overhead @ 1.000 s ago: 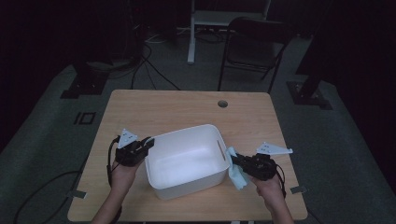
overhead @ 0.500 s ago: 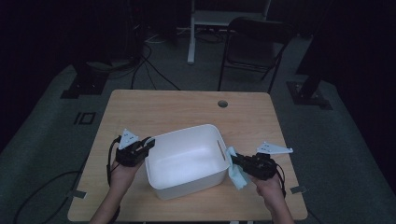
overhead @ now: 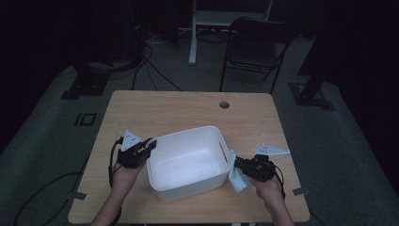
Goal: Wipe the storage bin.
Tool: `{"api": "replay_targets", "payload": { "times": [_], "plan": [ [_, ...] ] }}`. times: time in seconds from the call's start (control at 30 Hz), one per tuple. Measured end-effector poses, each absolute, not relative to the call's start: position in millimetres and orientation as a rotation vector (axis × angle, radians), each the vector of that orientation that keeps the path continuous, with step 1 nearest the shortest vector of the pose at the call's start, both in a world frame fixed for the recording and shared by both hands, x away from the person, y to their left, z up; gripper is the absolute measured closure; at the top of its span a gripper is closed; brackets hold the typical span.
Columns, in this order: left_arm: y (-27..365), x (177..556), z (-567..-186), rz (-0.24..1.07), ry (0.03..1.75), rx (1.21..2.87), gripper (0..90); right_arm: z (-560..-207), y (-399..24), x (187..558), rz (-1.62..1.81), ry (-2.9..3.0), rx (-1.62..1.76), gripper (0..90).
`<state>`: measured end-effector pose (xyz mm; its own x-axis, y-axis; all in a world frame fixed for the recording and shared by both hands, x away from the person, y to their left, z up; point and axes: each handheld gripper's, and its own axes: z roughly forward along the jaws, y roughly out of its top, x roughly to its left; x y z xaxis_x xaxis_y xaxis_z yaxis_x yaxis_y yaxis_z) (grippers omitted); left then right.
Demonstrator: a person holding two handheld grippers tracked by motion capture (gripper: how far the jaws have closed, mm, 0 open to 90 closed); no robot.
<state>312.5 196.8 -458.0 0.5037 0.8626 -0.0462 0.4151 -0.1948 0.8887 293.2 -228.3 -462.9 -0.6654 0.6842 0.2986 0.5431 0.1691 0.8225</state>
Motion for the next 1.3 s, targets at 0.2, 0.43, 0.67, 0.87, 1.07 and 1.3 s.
{"api": "replay_targets", "payload": {
  "times": [0.2, 0.43, 0.67, 0.87, 1.07, 1.3],
  "plan": [
    [196, 313, -459, 0.586, 1.064, 1.799, 76.2, -446, -232, 290, 1.556, 2.252, 1.165, 81.6],
    [196, 313, -458, 0.594, 1.067, 1.806, 76.3, -460, -229, 297, 1.538, 2.292, 1.208, 81.9],
    [196, 314, -458, 0.587, 1.065, 1.802, 76.3, -448, -231, 297, 1.552, 2.28, 1.158, 81.8],
    [195, 314, -458, 0.591, 1.07, 1.8, 76.4, -462, -227, 305, 1.539, 2.316, 1.205, 82.0],
    [197, 314, -458, 0.582, 1.058, 1.804, 76.3, -456, -229, 307, 1.565, 2.299, 1.198, 81.9],
    [196, 314, -458, 0.585, 1.064, 1.802, 76.3, -467, -227, 311, 1.572, 2.305, 1.231, 81.9]
  ]
}}
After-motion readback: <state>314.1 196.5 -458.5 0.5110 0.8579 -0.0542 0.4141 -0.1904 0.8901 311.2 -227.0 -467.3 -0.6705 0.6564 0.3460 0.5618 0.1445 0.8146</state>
